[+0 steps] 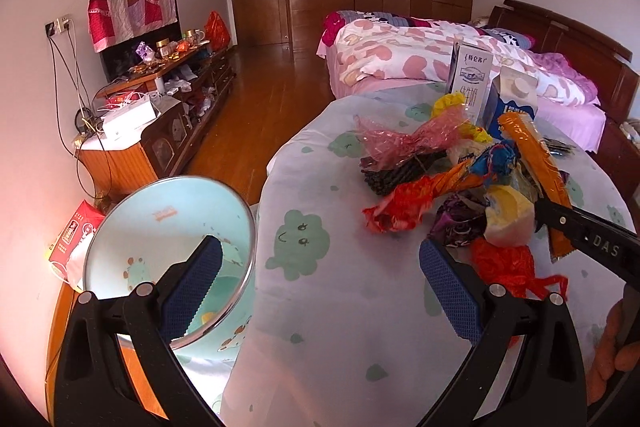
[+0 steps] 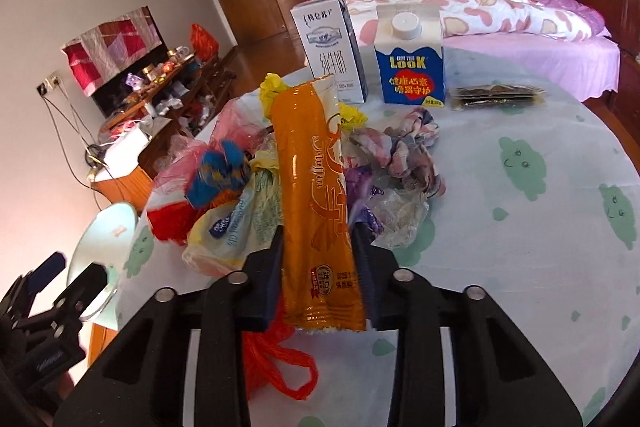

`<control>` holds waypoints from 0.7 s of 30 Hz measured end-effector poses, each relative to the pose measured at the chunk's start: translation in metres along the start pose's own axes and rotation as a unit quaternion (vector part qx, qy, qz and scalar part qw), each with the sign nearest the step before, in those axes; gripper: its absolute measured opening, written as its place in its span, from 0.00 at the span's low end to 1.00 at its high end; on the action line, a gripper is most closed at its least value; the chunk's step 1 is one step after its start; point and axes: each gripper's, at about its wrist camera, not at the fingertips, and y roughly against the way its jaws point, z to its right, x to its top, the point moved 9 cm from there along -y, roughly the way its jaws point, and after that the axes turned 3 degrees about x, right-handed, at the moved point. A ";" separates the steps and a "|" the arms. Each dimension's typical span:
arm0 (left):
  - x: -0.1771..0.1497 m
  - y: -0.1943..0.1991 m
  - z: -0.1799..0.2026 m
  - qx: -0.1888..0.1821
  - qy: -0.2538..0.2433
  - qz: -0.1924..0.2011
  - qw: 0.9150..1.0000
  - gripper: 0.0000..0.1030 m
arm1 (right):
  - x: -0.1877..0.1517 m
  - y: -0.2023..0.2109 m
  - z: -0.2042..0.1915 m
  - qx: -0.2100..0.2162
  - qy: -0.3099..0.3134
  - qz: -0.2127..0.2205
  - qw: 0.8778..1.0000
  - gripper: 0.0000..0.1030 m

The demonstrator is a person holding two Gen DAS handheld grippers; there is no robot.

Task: Collect trash
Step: 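Grasp the orange snack wrapper with the right tool while the left grasps the red-blue wrapper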

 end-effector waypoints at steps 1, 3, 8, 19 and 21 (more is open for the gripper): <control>0.002 -0.003 0.002 -0.001 -0.001 0.000 1.000 0.94 | 0.000 0.004 -0.001 0.004 0.002 0.004 1.000 0.25; 0.008 -0.008 0.010 -0.005 -0.002 0.002 1.000 0.94 | 0.001 0.015 0.000 0.011 0.001 0.016 1.000 0.22; 0.015 -0.024 0.031 -0.016 -0.008 0.005 1.000 0.94 | 0.005 0.049 0.008 0.012 0.002 0.062 0.998 0.22; 0.020 -0.077 0.057 -0.009 -0.034 -0.039 0.999 0.62 | -0.002 0.043 0.037 -0.008 -0.045 0.060 0.997 0.22; 0.020 -0.077 0.055 -0.015 -0.024 -0.038 0.999 0.51 | -0.001 0.043 0.041 -0.007 -0.046 0.058 0.997 0.22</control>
